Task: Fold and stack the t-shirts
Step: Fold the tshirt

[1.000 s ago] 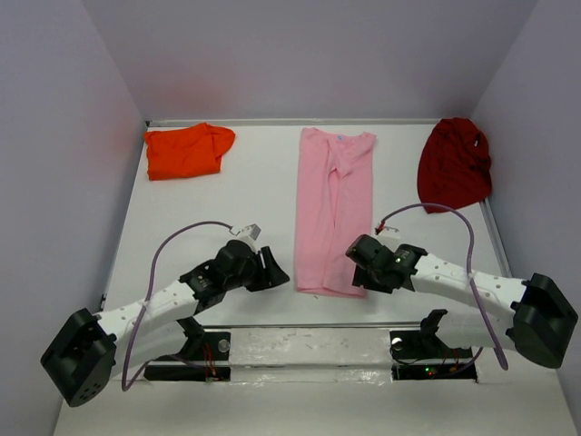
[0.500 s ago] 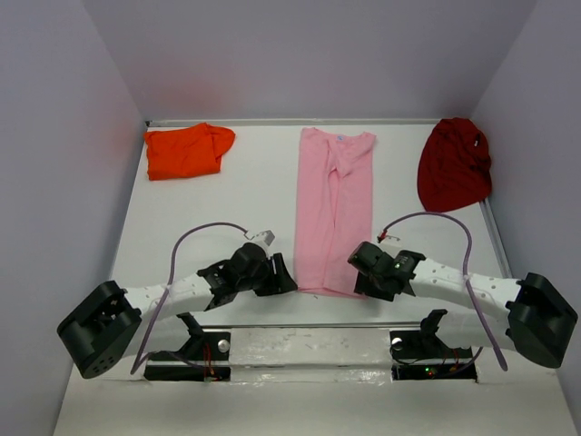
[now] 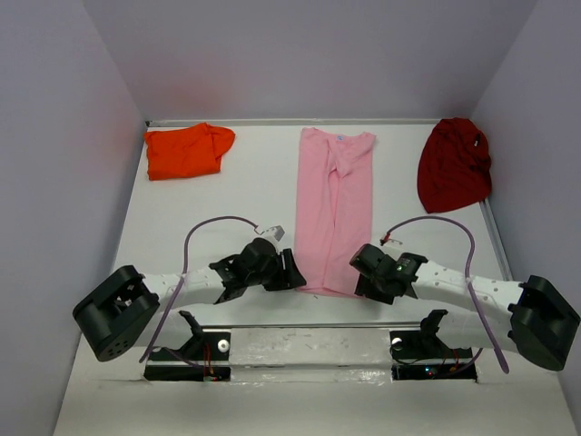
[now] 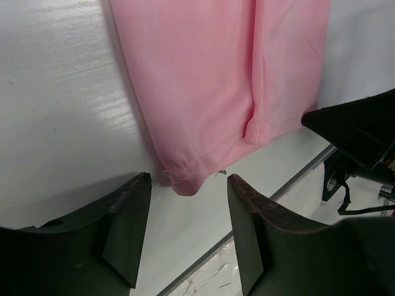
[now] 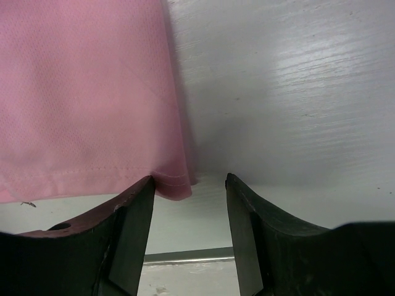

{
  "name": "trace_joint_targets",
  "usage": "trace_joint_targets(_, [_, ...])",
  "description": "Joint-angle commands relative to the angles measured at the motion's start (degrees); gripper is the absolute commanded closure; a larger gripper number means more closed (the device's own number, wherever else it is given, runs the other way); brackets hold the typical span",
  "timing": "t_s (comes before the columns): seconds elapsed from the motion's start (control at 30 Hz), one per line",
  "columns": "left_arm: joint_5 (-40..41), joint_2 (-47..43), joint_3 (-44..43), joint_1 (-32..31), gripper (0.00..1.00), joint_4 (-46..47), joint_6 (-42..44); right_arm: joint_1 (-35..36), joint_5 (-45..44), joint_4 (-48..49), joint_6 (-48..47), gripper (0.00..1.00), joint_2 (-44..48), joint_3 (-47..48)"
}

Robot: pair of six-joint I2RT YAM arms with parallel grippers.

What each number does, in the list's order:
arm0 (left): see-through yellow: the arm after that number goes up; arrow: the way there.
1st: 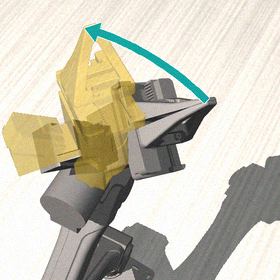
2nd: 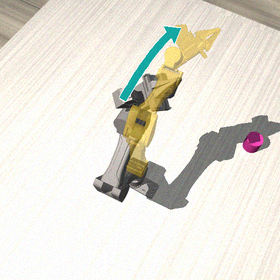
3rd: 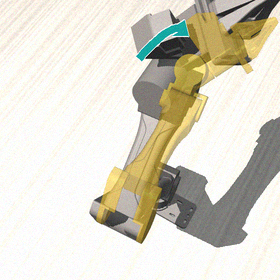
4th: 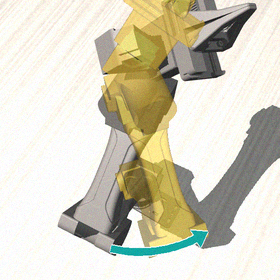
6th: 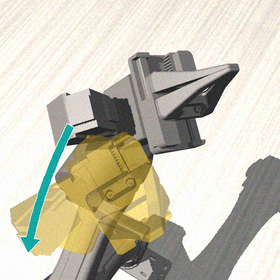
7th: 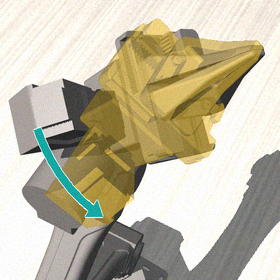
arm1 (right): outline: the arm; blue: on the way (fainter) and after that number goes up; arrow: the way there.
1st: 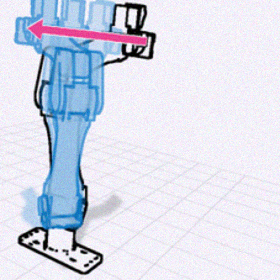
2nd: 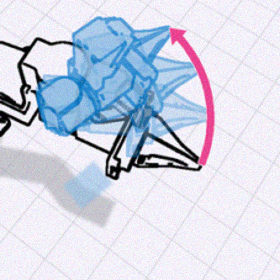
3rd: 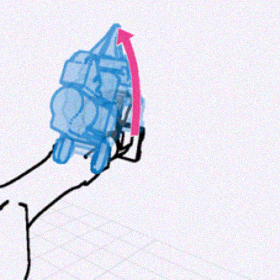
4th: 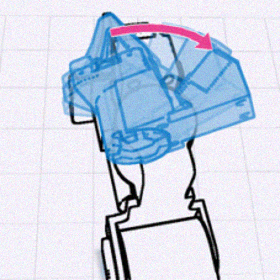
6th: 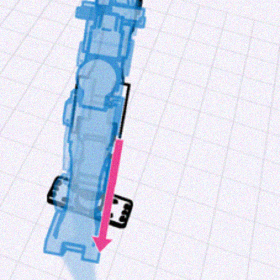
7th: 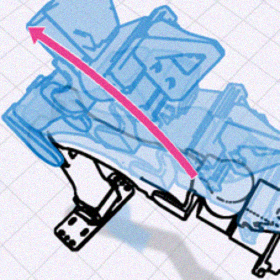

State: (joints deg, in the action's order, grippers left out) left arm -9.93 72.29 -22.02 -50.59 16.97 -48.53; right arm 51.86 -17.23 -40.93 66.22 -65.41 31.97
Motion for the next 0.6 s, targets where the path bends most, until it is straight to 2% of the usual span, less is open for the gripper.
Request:
trace_joint_targets(0.0, [0.79,0.83,-2.50,-0.39,0.39,2.19,1.25,0.53,0.10,3.13,1.20,0.45,-0.86,0.03])
trace_joint_targets(0.57, [1.41,4.79,-2.68,-1.18,0.42,2.98,2.22,0.53,-0.61,6.82,1.46,0.45,-2.80,-0.15])
